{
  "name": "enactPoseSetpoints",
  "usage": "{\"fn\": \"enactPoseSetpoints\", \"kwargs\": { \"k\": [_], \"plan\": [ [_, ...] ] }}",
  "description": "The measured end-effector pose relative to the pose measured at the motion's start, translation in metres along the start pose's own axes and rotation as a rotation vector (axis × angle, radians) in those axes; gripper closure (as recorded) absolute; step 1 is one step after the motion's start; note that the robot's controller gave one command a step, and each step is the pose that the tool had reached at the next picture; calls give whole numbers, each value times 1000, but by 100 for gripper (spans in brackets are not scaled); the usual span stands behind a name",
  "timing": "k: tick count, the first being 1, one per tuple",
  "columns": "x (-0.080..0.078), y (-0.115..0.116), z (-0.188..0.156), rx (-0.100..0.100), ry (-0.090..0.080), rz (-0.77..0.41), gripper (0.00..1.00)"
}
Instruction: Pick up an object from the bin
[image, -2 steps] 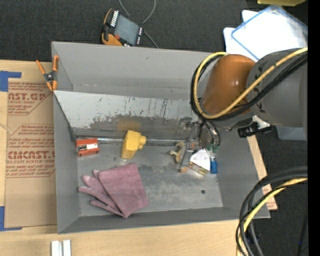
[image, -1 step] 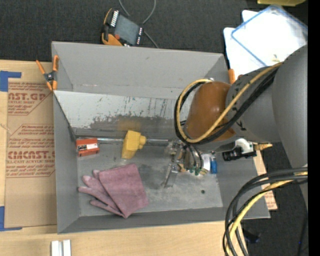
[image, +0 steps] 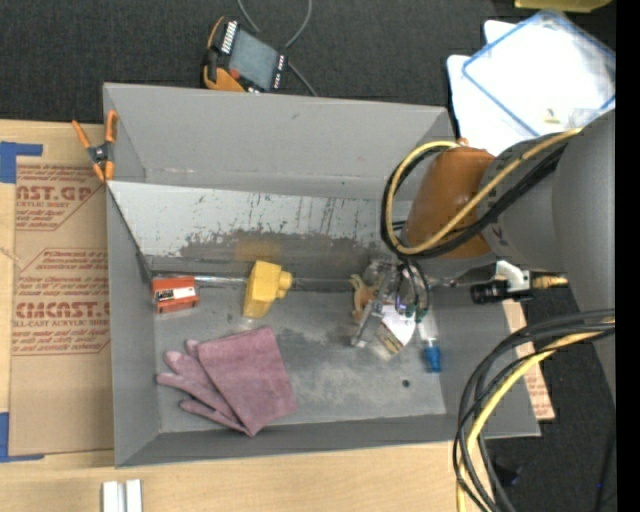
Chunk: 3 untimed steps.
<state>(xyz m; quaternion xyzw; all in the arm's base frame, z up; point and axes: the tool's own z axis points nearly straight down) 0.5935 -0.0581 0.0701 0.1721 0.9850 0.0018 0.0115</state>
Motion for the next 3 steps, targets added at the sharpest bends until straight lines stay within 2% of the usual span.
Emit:
{"fn": "enactPoseSetpoints", "kwargs": {
  "k": [1,2,3],
  "plan": [
    [55,60,-2,-3,19,12,100],
    [55,60,-3,-3,19,12,100],
    [57,59,-25,1,28,12,100]
  ]
}}
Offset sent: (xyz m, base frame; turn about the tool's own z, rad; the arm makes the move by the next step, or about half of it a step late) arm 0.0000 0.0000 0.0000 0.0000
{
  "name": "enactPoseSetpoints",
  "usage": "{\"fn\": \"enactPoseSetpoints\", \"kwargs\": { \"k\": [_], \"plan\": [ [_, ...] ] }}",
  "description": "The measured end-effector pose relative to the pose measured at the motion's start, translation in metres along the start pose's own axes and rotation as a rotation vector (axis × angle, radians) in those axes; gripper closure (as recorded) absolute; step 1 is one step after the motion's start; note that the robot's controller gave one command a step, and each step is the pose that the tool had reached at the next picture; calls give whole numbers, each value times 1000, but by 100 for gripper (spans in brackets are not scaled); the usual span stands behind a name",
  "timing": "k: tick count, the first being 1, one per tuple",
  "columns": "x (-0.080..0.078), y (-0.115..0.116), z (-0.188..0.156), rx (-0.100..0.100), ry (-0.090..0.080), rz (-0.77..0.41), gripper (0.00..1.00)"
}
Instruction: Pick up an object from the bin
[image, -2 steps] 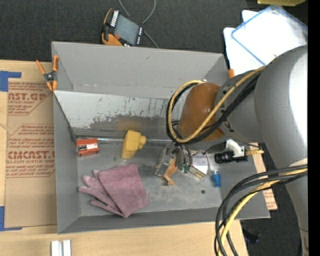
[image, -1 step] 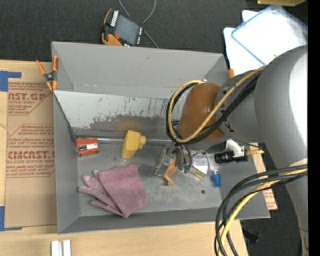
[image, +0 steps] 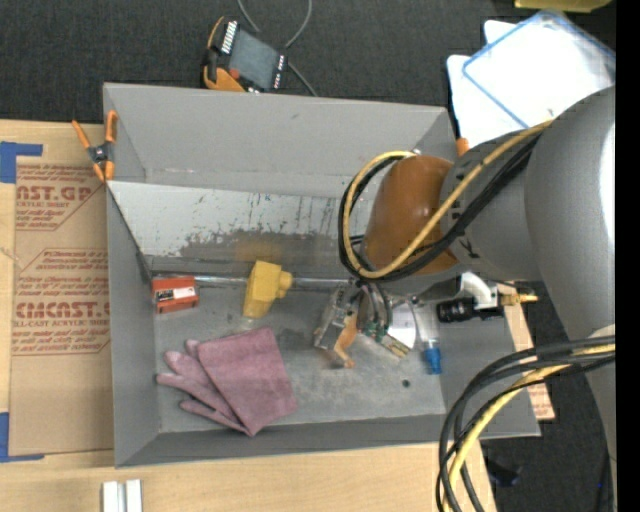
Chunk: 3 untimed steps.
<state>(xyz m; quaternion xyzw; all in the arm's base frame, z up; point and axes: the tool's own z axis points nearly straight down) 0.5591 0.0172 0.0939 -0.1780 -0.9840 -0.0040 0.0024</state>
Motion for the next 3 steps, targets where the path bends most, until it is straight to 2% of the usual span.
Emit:
{"fn": "enactPoseSetpoints", "kwargs": {
  "k": [1,3],
  "plan": [
    [-1,1,-35,-2,-5,0,100],
    [-1,2,-77,-4,-5,-1,100]
  ]
}}
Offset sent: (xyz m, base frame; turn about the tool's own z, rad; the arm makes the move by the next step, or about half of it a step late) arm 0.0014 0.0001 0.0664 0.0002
